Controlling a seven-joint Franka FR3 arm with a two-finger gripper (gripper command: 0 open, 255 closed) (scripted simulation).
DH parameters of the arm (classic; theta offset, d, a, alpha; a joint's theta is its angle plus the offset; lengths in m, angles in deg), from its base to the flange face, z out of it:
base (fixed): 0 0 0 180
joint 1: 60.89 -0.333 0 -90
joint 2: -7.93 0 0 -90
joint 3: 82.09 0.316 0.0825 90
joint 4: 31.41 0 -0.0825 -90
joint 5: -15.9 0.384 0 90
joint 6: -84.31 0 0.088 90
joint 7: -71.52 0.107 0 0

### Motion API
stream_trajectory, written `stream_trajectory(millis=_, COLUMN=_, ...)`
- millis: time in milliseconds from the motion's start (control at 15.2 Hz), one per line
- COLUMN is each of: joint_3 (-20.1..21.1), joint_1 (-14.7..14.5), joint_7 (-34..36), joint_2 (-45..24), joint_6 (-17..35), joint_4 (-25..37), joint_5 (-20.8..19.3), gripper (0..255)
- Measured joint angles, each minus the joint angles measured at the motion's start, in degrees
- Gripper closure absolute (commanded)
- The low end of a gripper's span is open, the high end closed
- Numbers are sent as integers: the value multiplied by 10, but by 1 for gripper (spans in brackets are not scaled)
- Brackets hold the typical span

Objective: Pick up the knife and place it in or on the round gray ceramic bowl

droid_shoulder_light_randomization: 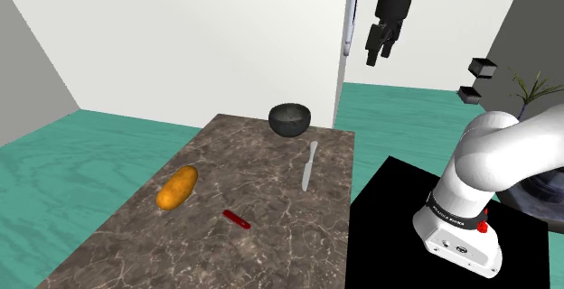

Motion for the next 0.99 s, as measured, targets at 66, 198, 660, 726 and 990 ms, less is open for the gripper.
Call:
stream_trajectory(millis=66, joint_3=0, joint_1=0, joint_7=0, joint_2=0, joint_6=0, joint_4=0, joint_5=0, gripper=0)
stream_trajectory(millis=198, joint_3=20, joint_1=5, joint_7=35, joint_2=1, joint_6=10, joint_4=-15, joint_5=9, gripper=0)
stream_trajectory(millis=660, joint_3=131, joint_1=31, joint_7=241, joint_2=-14, joint_6=74, joint_4=-91, joint_5=63, gripper=0)
stream_trajectory(millis=726, joint_3=150, joint_1=35, joint_7=273, joint_2=-24, joint_6=86, joint_4=-96, joint_5=72, gripper=0)
stream_trajectory(millis=990, joint_3=211, joint_1=52, joint_7=391, joint_2=-65, joint_6=124, joint_4=-109, joint_5=99, gripper=0)
